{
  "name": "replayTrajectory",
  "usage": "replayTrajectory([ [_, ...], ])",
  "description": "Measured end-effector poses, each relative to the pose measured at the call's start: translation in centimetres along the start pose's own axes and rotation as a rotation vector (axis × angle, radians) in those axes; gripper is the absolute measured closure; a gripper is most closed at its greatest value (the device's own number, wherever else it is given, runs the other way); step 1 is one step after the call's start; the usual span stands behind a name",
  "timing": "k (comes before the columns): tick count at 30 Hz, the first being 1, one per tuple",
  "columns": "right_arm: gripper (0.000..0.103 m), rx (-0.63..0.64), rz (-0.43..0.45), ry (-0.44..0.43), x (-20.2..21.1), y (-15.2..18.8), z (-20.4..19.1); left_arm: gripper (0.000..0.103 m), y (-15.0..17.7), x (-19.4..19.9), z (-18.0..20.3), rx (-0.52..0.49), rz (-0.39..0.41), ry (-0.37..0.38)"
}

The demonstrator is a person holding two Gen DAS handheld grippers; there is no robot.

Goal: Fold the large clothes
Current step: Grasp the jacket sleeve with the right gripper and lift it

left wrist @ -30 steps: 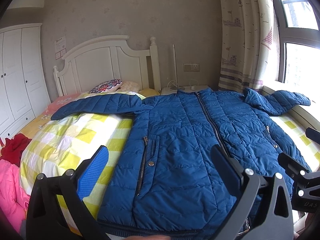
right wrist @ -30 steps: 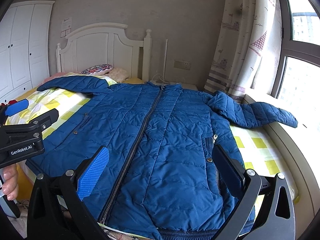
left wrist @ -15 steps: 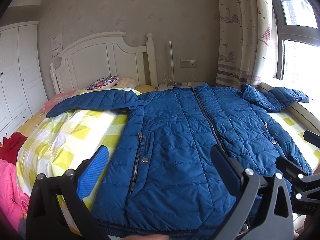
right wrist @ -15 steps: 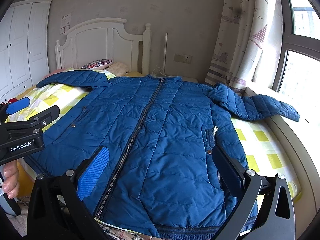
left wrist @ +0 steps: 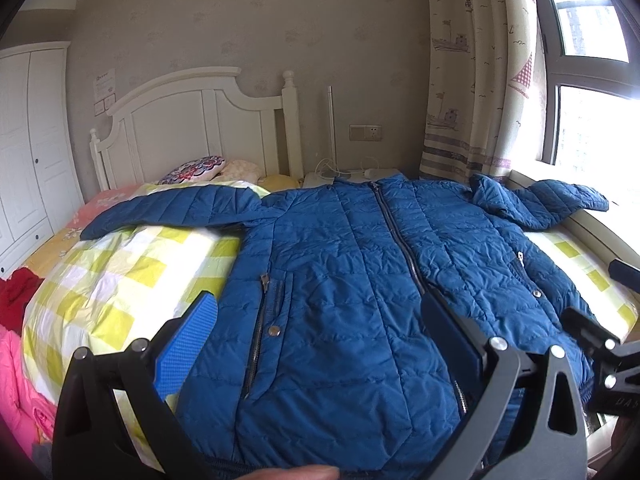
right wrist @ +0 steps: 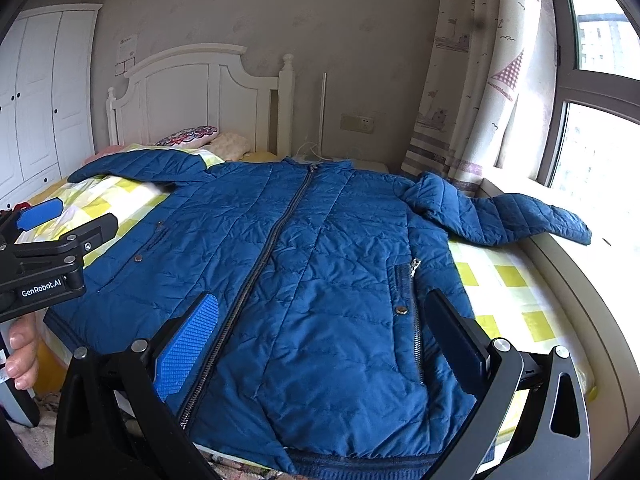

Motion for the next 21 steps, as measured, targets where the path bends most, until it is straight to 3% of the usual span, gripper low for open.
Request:
replayTrajectory([
  [2,0.004,-0.050,0.003,-0.006,-0.7,-0.8,2.5,0.002,-0.8,-1.4,0.5,-0.013,-0.014,0.005],
  [5,0.004,-0.173,-0.061,0.011,-3.3,-1.6,8.0,0.002,-2.1,-6.0,1.7,-0.052,-0.101,0.037],
  [10,0.004,-0.431,-0.143,0.170,-8.9,-2.2,21.4,0.002,-3.2,-16.0,3.6,-0.112,-0.273,0.007],
  [15,0.004,-0.630,-0.137,0.327,-13.2,-2.0,33.3,0.002,-2.2,-24.9,4.7,-0.138,-0.394,-0.060],
  [17,0.004,-0.660,-0.134,0.358,-14.7,-2.0,36.0,0.002,-0.8,-27.1,5.1,-0.123,-0.447,-0.032],
  [21,0.004,-0.673,-0.158,0.360,-18.8,-2.7,38.6,0.002,-0.1,-27.8,4.6,-0.042,-0.439,0.026],
])
Point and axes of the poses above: each gripper's, at about its wrist camera, not at the fingertips, and x roughly against the way its jaws point, z to its right, y to its underside, the point moved 7 cm from there along -x, roughly the way its jaws point, and after that the axes turned 11 degrees about -y, right-handed, at the moved point
